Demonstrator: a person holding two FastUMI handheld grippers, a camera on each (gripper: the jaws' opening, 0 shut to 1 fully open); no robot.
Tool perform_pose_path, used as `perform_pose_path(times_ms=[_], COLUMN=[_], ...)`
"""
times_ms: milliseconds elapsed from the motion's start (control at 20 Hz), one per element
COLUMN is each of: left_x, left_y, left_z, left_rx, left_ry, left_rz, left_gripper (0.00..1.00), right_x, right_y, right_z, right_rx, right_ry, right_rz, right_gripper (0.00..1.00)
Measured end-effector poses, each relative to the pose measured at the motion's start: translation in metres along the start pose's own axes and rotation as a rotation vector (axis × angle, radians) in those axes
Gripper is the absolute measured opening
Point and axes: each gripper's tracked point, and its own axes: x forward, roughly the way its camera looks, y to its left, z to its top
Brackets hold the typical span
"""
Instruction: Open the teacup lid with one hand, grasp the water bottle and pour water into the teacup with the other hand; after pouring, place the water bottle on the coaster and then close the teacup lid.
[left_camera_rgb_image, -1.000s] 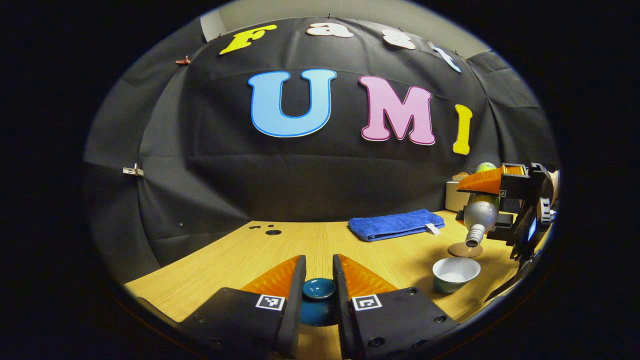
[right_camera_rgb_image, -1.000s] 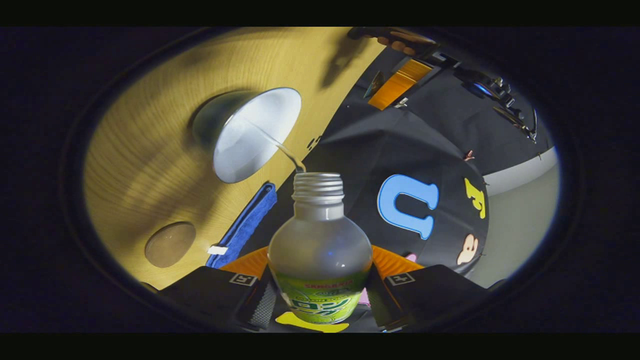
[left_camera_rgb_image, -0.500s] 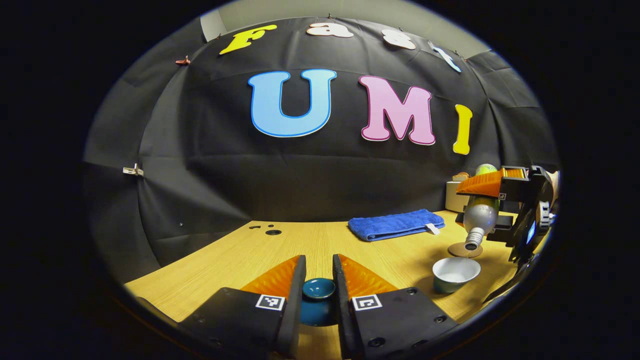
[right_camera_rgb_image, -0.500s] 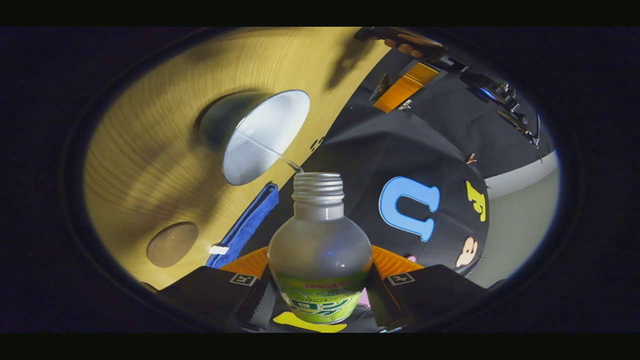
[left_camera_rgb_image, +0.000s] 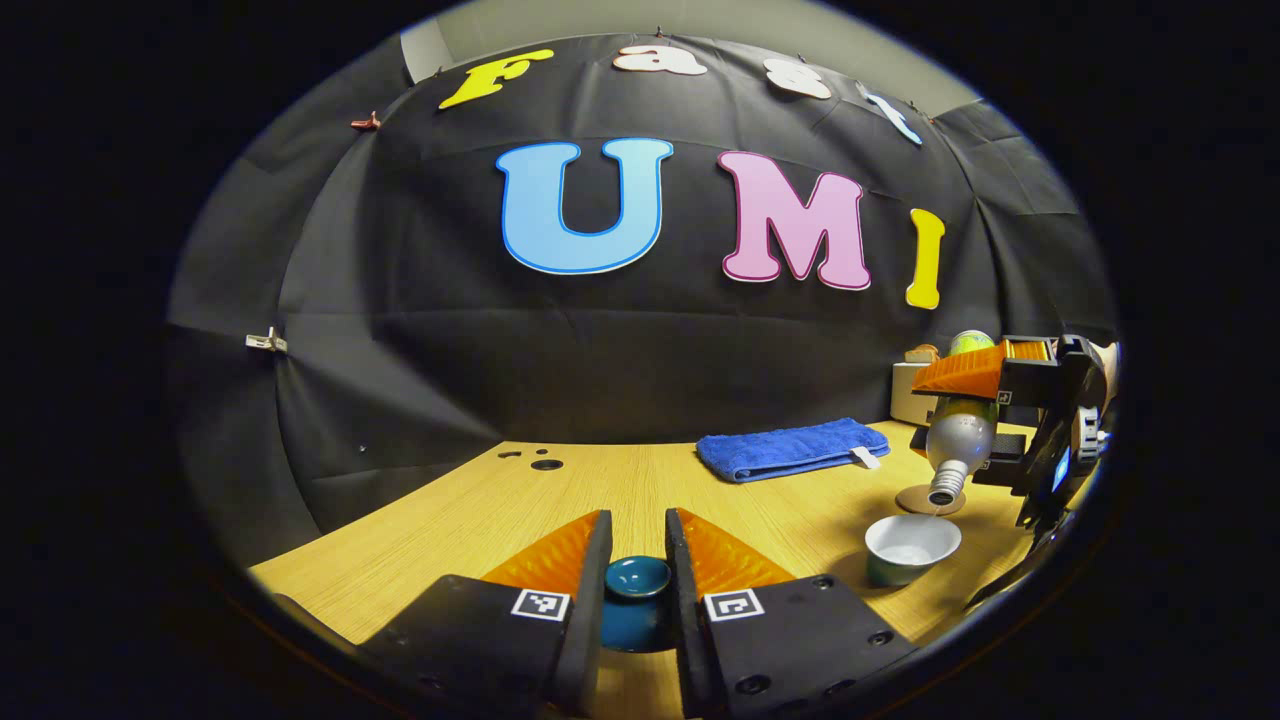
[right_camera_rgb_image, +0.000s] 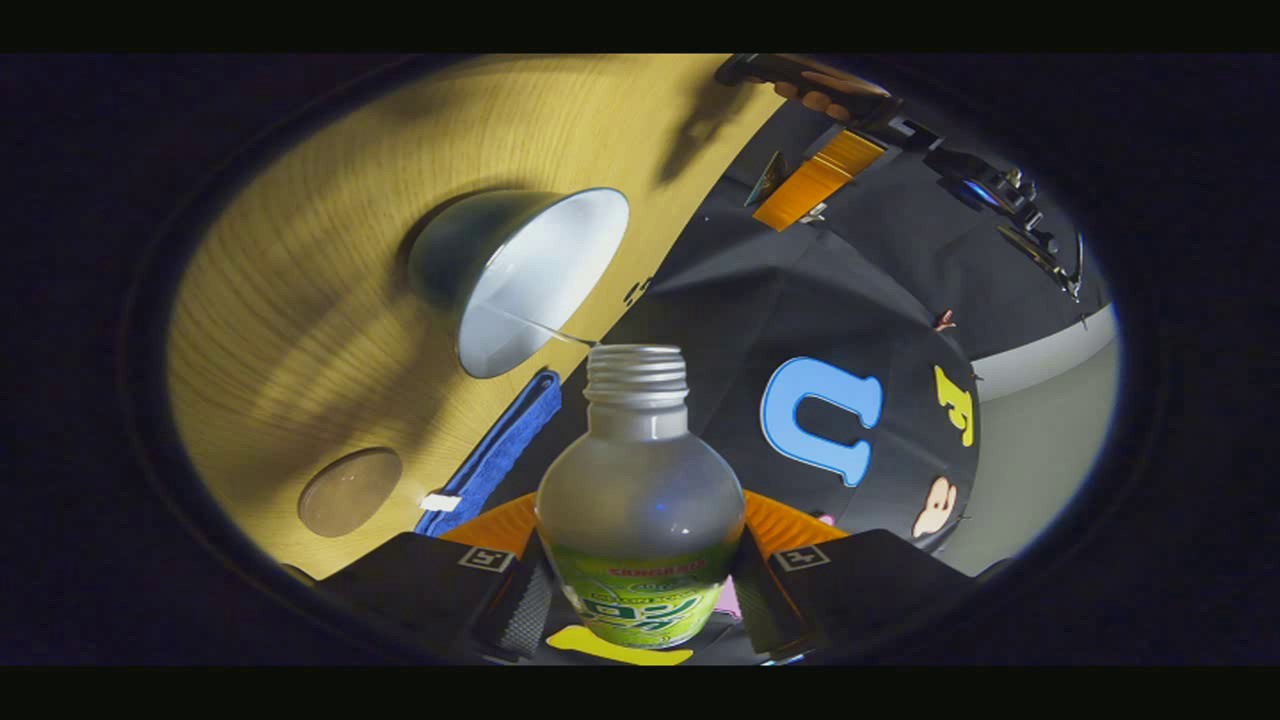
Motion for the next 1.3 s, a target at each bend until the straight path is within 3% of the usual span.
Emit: perform_pose_path(times_ms=[500,550,1050,1300], left_x=[0.000,0.000,0.000,-0.001], left_y=[0.000,0.000,0.001,0.001], left_z=[-0.001,-0.001,-0.001,-0.001], left_rx=[0.000,0.000,0.000,0.000], left_ry=[0.000,0.000,0.000,0.001], left_rz=[0.000,0.000,0.003,0.022], left_gripper=[0.35,0.35,0.35,0.35], right_x=[0.001,0.000,-0.003,-0.010], right_y=[0.002,0.002,-0.001,-0.010], right_z=[0.002,0.001,-0.001,-0.005], right_rx=[0.002,0.003,0.008,0.070], right_ry=[-0.009,-0.008,-0.006,0.013], right_rz=[-0.002,0.000,0.003,-0.025], right_gripper=[0.75,0.81,0.75,0.78])
